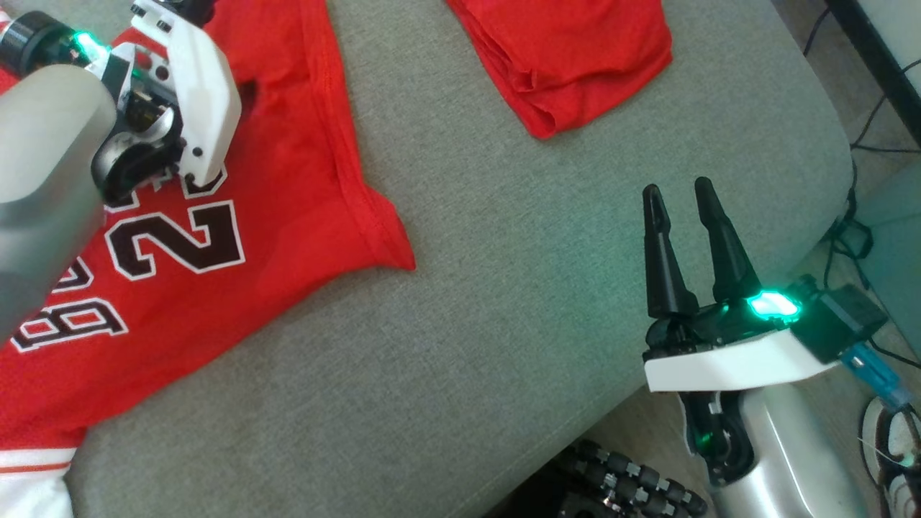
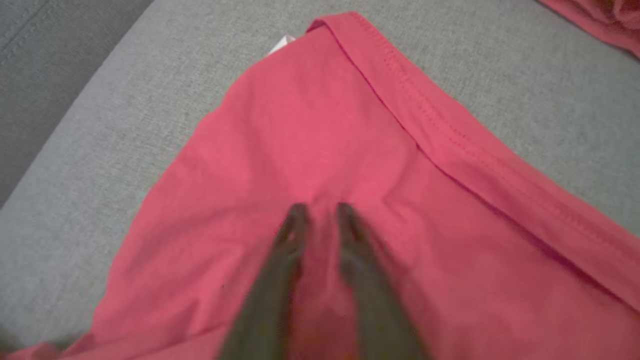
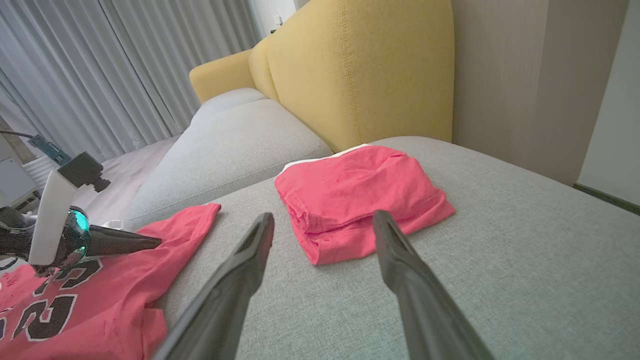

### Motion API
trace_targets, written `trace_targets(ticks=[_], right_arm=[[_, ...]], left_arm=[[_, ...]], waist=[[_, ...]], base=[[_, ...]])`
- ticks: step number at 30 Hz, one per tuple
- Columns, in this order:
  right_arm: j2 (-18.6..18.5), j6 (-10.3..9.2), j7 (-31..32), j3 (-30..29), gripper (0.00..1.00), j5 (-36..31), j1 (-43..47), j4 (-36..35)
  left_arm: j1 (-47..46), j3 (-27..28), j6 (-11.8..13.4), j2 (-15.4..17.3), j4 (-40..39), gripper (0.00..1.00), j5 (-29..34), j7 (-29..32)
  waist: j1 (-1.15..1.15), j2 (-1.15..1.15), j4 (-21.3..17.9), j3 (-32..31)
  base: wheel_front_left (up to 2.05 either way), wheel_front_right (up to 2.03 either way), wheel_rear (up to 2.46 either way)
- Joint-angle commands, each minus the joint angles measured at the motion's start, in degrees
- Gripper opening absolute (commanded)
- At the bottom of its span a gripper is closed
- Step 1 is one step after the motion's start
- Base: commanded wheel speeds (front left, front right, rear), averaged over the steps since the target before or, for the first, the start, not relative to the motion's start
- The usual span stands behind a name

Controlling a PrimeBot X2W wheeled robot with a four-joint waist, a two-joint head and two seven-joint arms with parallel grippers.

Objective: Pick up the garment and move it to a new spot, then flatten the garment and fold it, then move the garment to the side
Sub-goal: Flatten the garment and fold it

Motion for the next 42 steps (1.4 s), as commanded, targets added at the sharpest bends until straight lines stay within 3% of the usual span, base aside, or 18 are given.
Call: trace_targets(ticks=[1, 4, 9, 22, 30, 34, 35, 37, 41, 42], right_arm=[[-0.2, 0.4, -0.4, 0.5, 1.0, 0.4, -0.3, -2.0], [-0.2, 0.4, -0.4, 0.4, 1.0, 0.5, -0.3, -2.1], [-0.2, 0.4, -0.4, 0.6, 1.0, 0.5, -0.5, -1.8], [-0.2, 0.4, -0.4, 0.6, 1.0, -0.3, -0.9, -1.2], [-0.2, 0.4, -0.4, 0.6, 1.0, -0.6, -0.9, -0.9], [-0.2, 0.4, -0.4, 0.8, 1.0, -0.6, -1.0, -0.7], [-0.2, 0.4, -0.4, 0.8, 1.0, -0.6, -1.0, -0.7], [-0.2, 0.4, -0.4, 0.8, 1.0, -0.6, -1.0, -0.7], [-0.2, 0.4, -0.4, 0.8, 1.0, -0.8, -0.9, -0.5], [-0.2, 0.4, -0.4, 0.8, 1.0, -0.8, -0.9, -0.5]], left_arm=[[-2.4, 1.1, 0.1, 1.3, -0.9, 0.0, 0.1, 0.5], [-3.1, 0.9, 0.1, 1.7, -0.3, 0.0, 1.1, -0.9], [-5.9, 2.2, 0.5, 0.7, 4.9, 0.0, 3.7, -9.2], [-11.0, 5.8, 5.3, -4.2, 18.1, 0.0, 7.3, -26.1], [-12.9, 4.8, 6.8, -5.4, 24.0, 0.0, 10.3, -31.1], [-13.8, 4.6, 8.9, -6.0, 27.3, 0.0, 11.5, -34.2], [-13.9, 4.9, 10.9, -6.3, 28.4, 0.0, 11.6, -34.6], [-15.0, 3.5, 12.1, -5.4, 30.2, 0.0, 14.4, -35.5], [-13.6, 2.2, 12.4, -5.4, 33.5, 0.0, 17.1, -32.6], [-12.9, 2.0, 12.0, -5.6, 34.3, 0.73, 17.5, -31.1]], waist=[[0.0, 0.0, 0.0, 0.2], [0.0, 0.0, 0.0, 0.4], [0.0, 0.0, 0.0, 0.3], [0.0, 0.0, 1.6, -0.5], [0.0, 0.0, 2.1, -0.5], [0.0, 0.0, 2.1, -0.2], [0.0, 0.0, 2.2, -0.2], [0.0, 0.0, 2.2, -0.2], [0.0, 0.0, 2.4, -0.4], [0.0, 0.0, 2.5, -0.5]], base=[[0.0, 0.0, 0.0], [0.0, 0.0, 0.0], [0.0, 0.0, 0.0], [0.0, 0.0, 0.0], [0.0, 0.0, 0.0], [0.0, 0.0, 0.0], [0.0, 0.0, 0.0], [0.0, 0.0, 0.0], [0.0, 0.0, 0.0], [0.0, 0.0, 0.0]])
